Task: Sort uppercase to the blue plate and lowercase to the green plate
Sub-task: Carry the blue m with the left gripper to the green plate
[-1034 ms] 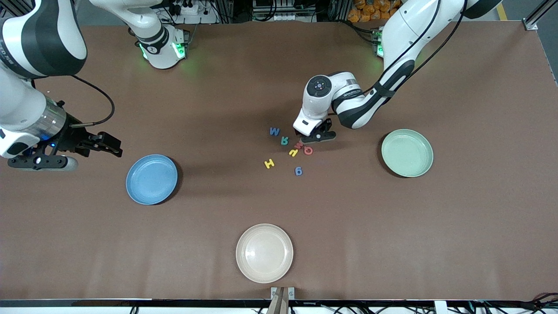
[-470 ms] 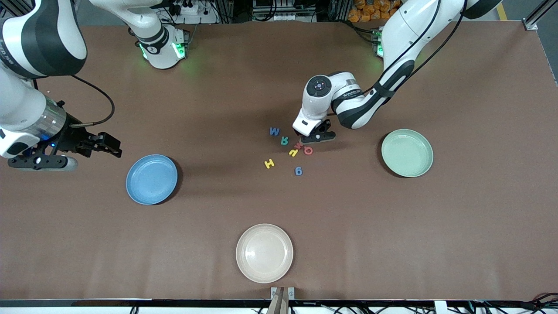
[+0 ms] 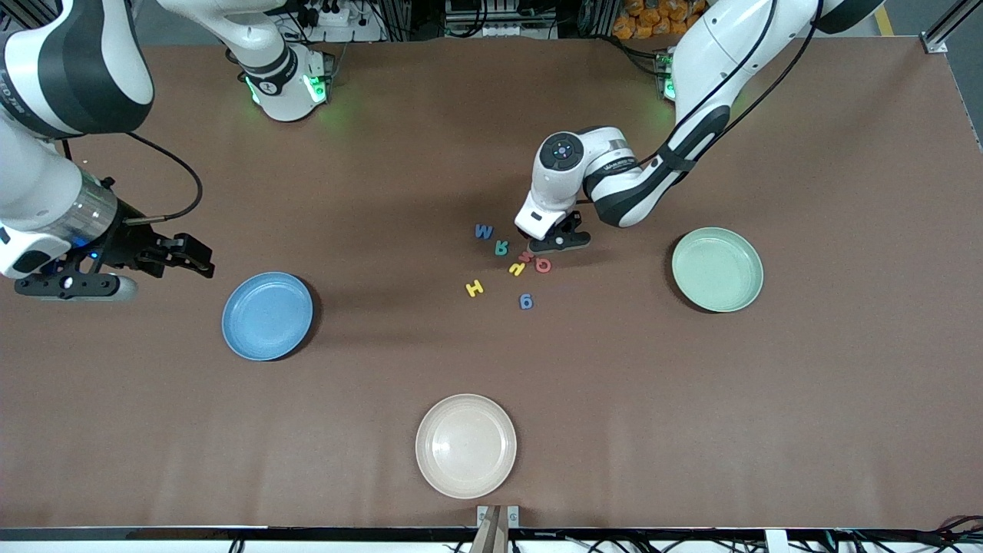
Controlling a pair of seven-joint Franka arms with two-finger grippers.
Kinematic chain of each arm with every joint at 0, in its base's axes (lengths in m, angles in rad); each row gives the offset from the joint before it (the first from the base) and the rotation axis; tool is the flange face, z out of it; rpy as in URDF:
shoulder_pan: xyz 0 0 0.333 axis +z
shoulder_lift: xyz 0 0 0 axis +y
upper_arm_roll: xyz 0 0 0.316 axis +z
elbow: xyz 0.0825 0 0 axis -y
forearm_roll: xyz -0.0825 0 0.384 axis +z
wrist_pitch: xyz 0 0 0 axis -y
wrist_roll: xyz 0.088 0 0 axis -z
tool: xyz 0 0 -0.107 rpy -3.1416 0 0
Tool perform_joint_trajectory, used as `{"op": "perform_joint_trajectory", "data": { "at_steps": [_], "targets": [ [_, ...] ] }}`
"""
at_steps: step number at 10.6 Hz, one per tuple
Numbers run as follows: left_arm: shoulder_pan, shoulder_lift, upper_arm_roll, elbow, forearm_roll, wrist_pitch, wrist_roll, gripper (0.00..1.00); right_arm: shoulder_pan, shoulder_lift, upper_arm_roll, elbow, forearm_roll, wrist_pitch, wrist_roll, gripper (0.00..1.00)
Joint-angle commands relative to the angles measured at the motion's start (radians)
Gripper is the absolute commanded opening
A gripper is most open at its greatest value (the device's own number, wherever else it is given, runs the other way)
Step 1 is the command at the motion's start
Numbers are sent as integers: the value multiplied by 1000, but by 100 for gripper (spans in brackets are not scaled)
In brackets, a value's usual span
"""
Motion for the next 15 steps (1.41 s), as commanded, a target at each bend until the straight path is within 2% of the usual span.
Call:
{"op": "perform_joint_trajectory", "data": {
  "at_steps": [1, 5, 7, 9, 11, 13, 15],
  "targets": [
    [0, -3, 4, 7, 40, -14, 1, 24, 3, -5, 4, 1, 20, -1, 13, 83],
    [23, -38, -2, 10, 34, -96, 50, 4, 4, -11, 38, 2, 19, -9, 59, 83],
    [35, -61, -4, 8, 21, -136, 97, 0, 19, -8, 44, 1, 19, -4, 88, 83],
    [114, -84, -48, 4, 20, -187, 172, 0, 35, -5, 44, 1, 17, 0, 102, 83],
    [310, -97, -183, -19, 20, -248, 295, 0, 38, -8, 44, 2, 8, -6, 104, 84],
    [575, -98, -377, -30, 20, -355, 436, 0, 19, -18, 35, 2, 4, -12, 93, 89],
    [819, -98, -525, -64, 21, -414, 581, 0, -10, -38, 32, 2, 2, -18, 90, 92]
  ]
}}
